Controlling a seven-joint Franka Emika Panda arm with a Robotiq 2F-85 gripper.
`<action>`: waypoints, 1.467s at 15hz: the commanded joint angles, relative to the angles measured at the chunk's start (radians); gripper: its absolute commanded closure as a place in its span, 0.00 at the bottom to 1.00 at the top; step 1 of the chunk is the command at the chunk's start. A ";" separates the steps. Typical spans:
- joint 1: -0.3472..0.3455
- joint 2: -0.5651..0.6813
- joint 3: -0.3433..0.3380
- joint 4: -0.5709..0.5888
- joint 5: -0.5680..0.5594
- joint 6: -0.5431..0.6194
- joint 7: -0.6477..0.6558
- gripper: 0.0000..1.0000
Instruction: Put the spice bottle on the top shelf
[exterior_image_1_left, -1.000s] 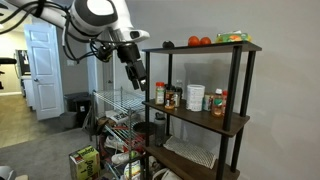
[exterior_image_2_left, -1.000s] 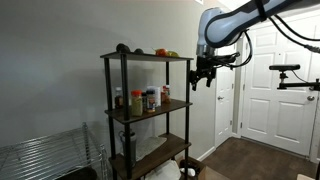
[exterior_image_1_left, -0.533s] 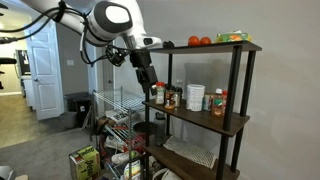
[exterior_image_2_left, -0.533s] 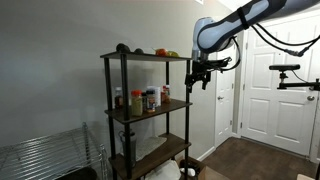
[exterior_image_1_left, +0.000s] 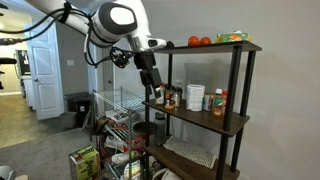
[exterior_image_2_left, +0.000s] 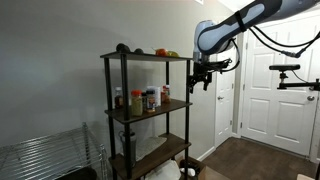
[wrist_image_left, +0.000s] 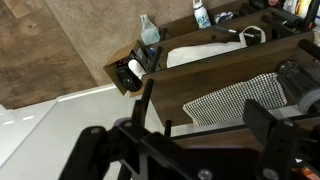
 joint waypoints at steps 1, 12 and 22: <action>0.014 0.001 -0.015 0.002 -0.003 -0.002 0.002 0.00; 0.018 0.001 -0.017 0.002 -0.003 -0.002 0.002 0.00; 0.087 0.072 -0.012 -0.011 0.087 0.129 -0.102 0.00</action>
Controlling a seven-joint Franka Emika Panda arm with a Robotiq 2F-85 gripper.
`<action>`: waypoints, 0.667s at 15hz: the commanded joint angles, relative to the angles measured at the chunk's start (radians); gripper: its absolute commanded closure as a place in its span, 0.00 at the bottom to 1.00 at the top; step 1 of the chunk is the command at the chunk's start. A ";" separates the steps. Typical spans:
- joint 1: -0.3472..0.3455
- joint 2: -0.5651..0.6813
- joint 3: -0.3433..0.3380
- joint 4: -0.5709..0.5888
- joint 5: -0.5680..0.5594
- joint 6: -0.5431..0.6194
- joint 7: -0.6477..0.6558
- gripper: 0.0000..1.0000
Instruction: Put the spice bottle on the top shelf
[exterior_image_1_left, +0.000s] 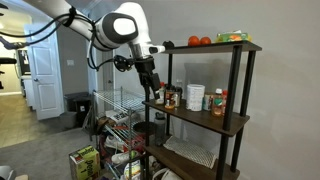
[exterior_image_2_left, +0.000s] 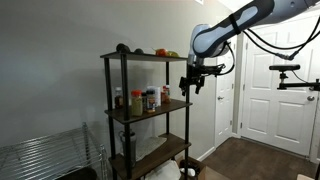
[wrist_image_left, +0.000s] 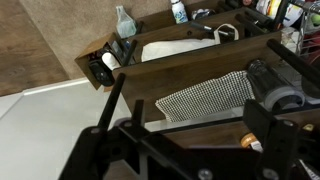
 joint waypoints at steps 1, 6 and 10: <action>0.031 0.028 0.017 -0.022 -0.026 0.050 -0.026 0.00; 0.072 0.045 0.055 -0.052 -0.093 0.100 -0.006 0.00; 0.092 0.049 0.069 -0.060 -0.103 0.103 -0.016 0.00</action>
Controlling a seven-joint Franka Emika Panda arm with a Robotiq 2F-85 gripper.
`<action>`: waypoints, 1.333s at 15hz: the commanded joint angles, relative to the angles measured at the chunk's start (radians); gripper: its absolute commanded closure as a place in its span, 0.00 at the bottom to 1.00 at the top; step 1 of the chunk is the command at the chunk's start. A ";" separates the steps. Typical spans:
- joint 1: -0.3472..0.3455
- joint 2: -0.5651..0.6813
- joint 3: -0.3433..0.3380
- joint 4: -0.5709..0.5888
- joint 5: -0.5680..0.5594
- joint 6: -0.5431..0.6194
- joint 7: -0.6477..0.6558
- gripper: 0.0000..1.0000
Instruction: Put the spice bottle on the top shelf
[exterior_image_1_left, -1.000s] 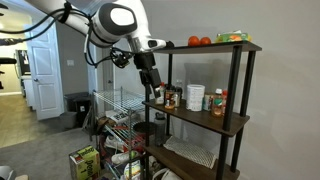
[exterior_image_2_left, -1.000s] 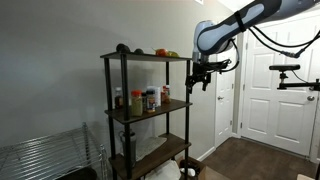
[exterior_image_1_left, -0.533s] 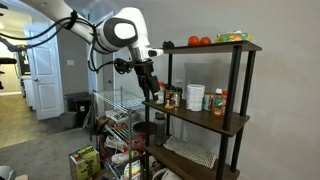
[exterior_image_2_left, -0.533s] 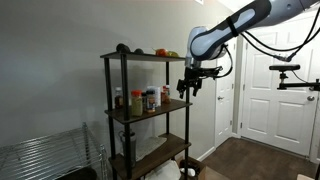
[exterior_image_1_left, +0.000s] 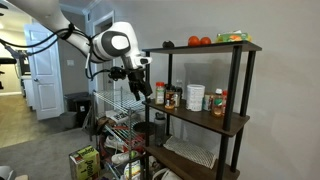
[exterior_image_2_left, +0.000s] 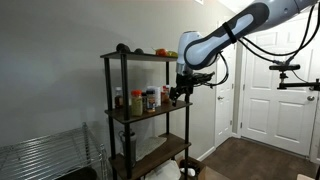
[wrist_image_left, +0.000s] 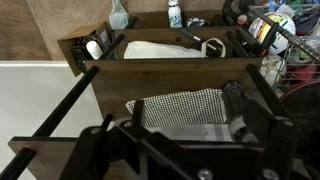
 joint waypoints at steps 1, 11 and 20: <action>0.013 -0.006 0.002 -0.016 0.001 0.000 -0.053 0.00; 0.018 0.015 0.005 -0.002 0.005 0.011 -0.039 0.00; 0.054 0.111 0.036 -0.006 0.002 0.206 0.189 0.00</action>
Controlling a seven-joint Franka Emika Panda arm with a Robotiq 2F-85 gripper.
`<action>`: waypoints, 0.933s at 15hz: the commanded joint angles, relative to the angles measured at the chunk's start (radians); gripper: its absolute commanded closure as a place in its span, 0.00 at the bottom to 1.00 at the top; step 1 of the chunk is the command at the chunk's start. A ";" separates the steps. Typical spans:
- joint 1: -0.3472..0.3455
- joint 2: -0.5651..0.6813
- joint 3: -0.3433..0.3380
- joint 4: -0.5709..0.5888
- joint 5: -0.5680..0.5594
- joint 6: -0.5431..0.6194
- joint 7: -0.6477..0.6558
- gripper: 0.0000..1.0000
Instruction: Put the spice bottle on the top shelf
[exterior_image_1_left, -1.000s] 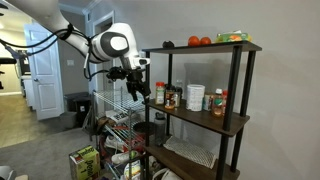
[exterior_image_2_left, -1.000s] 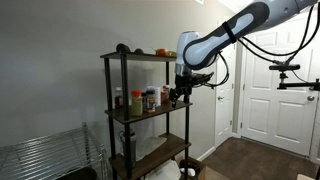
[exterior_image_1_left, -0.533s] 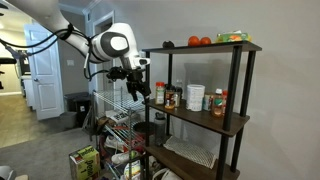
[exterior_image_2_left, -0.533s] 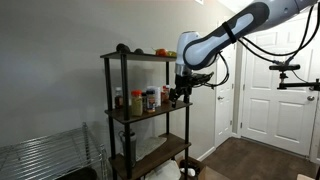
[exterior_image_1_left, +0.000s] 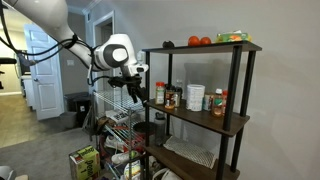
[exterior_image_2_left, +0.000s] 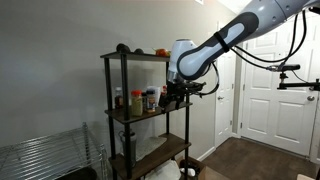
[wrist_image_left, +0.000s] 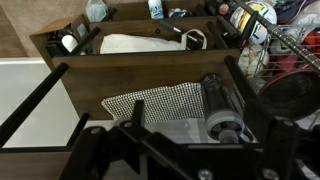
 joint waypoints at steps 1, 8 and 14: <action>0.010 0.032 0.005 -0.003 -0.008 0.108 0.125 0.00; 0.007 0.116 -0.020 0.015 -0.141 0.431 0.316 0.00; 0.015 0.154 -0.088 0.044 -0.350 0.526 0.391 0.00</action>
